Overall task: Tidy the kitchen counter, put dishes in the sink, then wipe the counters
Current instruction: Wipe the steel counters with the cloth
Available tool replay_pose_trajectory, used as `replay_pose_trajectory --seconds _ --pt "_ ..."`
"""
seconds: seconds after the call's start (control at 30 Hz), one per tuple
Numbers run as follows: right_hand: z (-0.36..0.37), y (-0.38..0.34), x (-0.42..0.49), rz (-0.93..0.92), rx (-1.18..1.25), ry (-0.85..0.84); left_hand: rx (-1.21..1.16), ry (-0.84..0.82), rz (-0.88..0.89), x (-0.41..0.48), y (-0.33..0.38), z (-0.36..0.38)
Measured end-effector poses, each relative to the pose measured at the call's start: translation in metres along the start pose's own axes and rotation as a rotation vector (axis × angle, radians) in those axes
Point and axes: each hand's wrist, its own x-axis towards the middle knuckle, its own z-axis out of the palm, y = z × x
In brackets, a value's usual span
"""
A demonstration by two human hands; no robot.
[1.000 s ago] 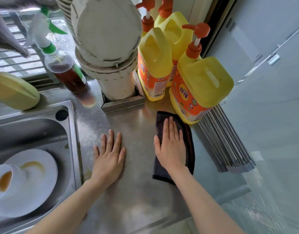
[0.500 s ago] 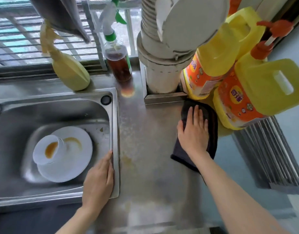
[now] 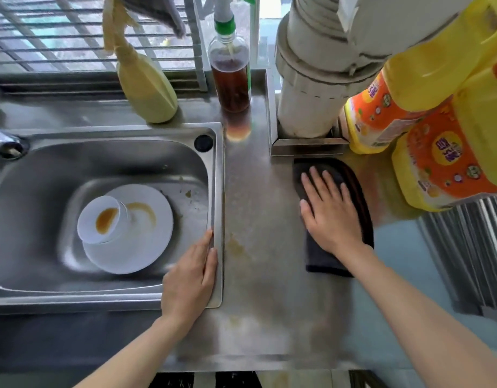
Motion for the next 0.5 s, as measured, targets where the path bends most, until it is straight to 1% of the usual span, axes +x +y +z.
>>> replay_pose_trajectory --seconds 0.07,0.1,0.13,0.17,0.2,0.3,0.37,0.43,0.5 --pt "-0.001 -0.008 0.007 0.177 0.017 0.039 0.003 -0.002 0.000 0.001 0.000 0.000" --pt "0.000 -0.018 0.007 0.230 0.026 0.056 0.002 -0.005 -0.003 0.001 0.000 0.000" --pt "0.001 -0.031 0.004 0.243 0.038 0.063 0.001 -0.009 -0.002 0.000 0.000 0.000" --pt "0.005 -0.045 -0.003 0.203 0.048 0.064 0.000 -0.011 -0.001 0.000 0.000 0.000" --pt "0.008 -0.058 -0.014 0.115 0.057 0.055 -0.003 -0.013 -0.005 0.000 0.000 0.000" --pt "0.014 -0.078 -0.058 -0.238 0.043 -0.019 0.003 -0.024 -0.011 0.001 0.000 -0.001" --pt "0.015 -0.070 -0.077 -0.418 0.029 -0.075 0.003 -0.029 -0.009 0.001 0.000 -0.001" --pt "0.015 -0.062 -0.069 -0.516 0.004 -0.068 -0.013 -0.027 -0.020 0.002 0.000 0.000" --pt "0.014 -0.064 -0.042 -0.481 0.004 -0.061 -0.020 -0.024 -0.020 0.003 0.000 0.000"
